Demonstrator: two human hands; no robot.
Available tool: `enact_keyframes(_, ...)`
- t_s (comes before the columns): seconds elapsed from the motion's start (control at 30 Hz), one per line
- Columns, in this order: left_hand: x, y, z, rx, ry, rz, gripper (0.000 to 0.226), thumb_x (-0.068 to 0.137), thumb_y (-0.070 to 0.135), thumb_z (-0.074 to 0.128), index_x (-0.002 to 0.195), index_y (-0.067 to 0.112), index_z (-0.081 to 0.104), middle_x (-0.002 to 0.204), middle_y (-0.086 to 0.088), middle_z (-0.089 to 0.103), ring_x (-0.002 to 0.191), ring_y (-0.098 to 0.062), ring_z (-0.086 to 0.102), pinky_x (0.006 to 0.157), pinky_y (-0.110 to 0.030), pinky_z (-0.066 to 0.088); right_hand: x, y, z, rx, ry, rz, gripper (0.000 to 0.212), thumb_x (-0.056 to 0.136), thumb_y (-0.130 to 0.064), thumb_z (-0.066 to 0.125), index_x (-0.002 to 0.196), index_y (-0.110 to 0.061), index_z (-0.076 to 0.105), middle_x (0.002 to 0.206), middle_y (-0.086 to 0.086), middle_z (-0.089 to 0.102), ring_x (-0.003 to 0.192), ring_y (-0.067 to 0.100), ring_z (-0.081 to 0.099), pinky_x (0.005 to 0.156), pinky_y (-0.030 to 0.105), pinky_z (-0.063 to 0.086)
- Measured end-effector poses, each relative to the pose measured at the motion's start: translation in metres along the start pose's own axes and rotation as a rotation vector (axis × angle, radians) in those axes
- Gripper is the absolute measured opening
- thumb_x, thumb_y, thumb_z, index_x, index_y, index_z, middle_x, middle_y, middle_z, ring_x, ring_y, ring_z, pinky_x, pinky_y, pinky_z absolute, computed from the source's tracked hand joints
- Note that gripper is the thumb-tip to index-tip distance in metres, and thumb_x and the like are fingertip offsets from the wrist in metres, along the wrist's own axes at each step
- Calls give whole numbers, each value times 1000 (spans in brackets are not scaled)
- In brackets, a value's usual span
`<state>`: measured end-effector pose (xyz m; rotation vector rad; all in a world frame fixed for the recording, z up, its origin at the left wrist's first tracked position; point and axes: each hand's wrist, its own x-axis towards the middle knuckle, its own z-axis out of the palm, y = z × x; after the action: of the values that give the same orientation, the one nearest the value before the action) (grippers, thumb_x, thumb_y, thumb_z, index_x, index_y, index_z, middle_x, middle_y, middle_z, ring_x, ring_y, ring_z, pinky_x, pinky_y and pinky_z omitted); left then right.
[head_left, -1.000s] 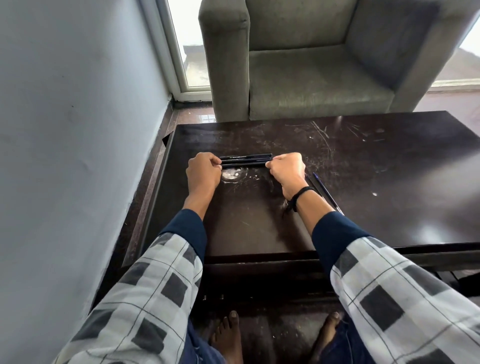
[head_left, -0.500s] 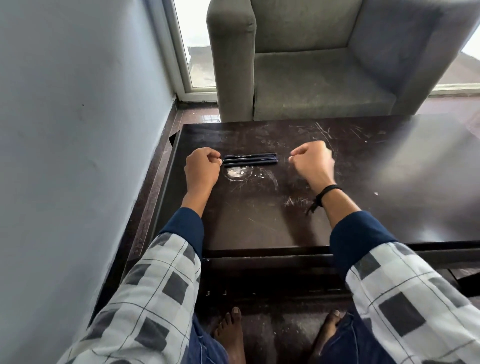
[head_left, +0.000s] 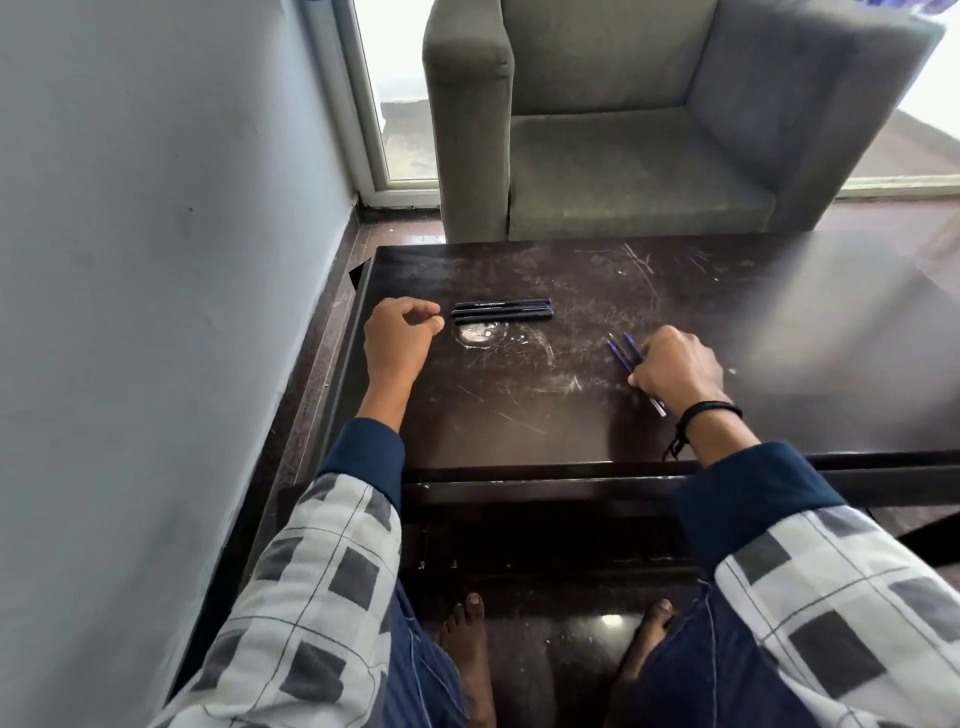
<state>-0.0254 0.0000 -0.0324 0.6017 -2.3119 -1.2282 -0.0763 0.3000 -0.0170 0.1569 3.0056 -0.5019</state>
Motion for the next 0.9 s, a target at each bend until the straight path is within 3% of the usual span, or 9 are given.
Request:
enact_keyframes(0.1, -6, -1, -8, -32, -10, -5, 15, 83, 22, 78, 90, 35, 73, 106, 3, 72, 95, -15, 69, 87, -45, 59, -6, -3, 4, 11, 22, -49, 22, 83, -9, 72, 104, -14, 73, 108, 17, 70, 100, 40, 65, 75, 34, 46)
enact_keyframes(0.23, -9, -4, -17, -88, -8, -36, 15, 82, 20, 78, 94, 28, 76, 101, 1, 74, 90, -18, 71, 86, -45, 59, -11, -7, 11, 28, 63, -96, 22, 83, -4, 68, 102, -14, 75, 106, 17, 71, 99, 41, 66, 81, 38, 52)
enact_keyframes(0.47, -10, 0, -22, -123, -11, -40, 17, 83, 17, 78, 98, 23, 77, 97, 2, 74, 88, -15, 70, 86, -42, 60, -25, -27, 26, 102, 28, -213, 22, 83, -9, 71, 102, -19, 78, 103, 9, 75, 95, 34, 69, 75, 29, 48)
enact_keyframes(0.7, -6, 2, -34, -173, -12, -41, 17, 85, 17, 76, 102, 19, 76, 94, -1, 74, 84, -18, 72, 85, -40, 60, -62, -80, 63, 226, -3, -401, 4, 85, -17, 72, 88, -16, 74, 86, 6, 71, 73, 31, 70, 77, 37, 57)
enact_keyframes(0.9, -2, -10, -44, -172, 8, -84, 16, 85, 19, 75, 101, 19, 76, 90, 1, 74, 79, -18, 72, 86, -46, 60, -86, -140, 92, 268, 2, -489, 12, 90, -18, 69, 96, -8, 75, 104, 11, 69, 95, 32, 66, 78, 33, 47)
